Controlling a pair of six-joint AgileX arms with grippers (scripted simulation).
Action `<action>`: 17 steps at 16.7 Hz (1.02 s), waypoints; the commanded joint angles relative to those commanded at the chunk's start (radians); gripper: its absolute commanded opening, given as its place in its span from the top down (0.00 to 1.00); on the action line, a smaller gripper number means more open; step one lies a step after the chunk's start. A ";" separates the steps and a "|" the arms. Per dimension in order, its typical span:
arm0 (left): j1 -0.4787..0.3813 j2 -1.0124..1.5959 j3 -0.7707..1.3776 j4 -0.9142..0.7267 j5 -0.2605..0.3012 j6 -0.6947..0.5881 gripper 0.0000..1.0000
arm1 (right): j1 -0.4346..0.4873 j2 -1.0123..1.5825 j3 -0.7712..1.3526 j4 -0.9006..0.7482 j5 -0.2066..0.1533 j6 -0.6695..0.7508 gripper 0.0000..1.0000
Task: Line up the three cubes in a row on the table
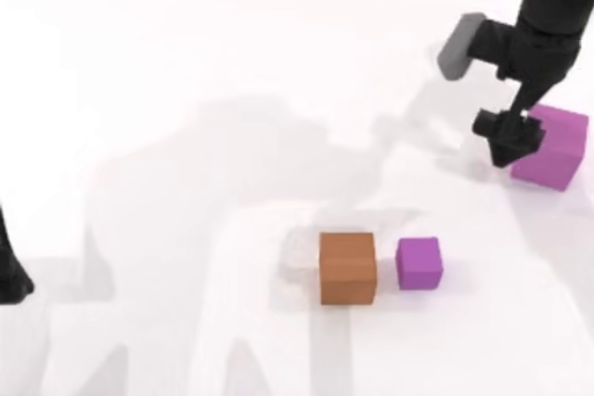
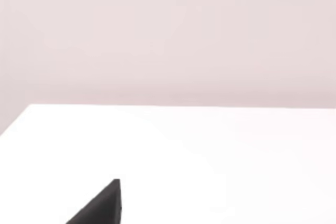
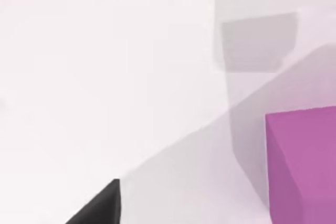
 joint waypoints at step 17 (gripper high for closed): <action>0.000 0.000 0.000 0.000 0.000 0.000 0.00 | -0.123 0.019 -0.081 0.148 -0.004 -0.286 0.00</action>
